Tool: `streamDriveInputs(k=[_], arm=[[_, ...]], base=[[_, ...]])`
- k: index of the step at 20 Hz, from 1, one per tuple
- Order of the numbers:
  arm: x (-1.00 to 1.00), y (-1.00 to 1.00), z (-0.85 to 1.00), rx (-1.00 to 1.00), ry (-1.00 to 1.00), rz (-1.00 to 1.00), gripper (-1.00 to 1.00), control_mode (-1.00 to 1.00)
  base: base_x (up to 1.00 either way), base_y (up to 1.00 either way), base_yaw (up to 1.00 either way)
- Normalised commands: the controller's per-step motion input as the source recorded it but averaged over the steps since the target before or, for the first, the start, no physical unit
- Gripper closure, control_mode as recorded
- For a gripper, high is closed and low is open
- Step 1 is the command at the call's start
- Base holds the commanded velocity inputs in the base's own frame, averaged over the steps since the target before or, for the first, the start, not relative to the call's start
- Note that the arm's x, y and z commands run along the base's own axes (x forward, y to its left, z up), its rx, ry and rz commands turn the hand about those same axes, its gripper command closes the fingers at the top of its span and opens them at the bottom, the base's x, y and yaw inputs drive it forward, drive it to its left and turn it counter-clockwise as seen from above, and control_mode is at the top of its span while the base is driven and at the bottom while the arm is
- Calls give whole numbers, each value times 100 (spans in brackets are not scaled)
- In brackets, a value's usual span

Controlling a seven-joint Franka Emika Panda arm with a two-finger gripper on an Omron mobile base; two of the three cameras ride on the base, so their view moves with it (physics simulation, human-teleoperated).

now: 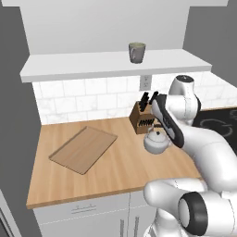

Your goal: Pick the kettle from the counter and place it on the tray. Then pick the mug from the cabinet and place it on the tray. Then close the cabinet doors.

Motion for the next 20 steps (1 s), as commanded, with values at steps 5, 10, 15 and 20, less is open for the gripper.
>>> streamDriveInputs(k=[5,10,15,20], arm=[[33,-1,-11,5,0,-15,-100,-100],[32,0,-17,0,0,-16,-100,-100],[18,0,-19,0,0,-10,-100,-100],[11,0,-22,0,0,-8,-100,-100]], base=[[0,0,0],[0,0,0],[0,0,0],[0,0,0]])
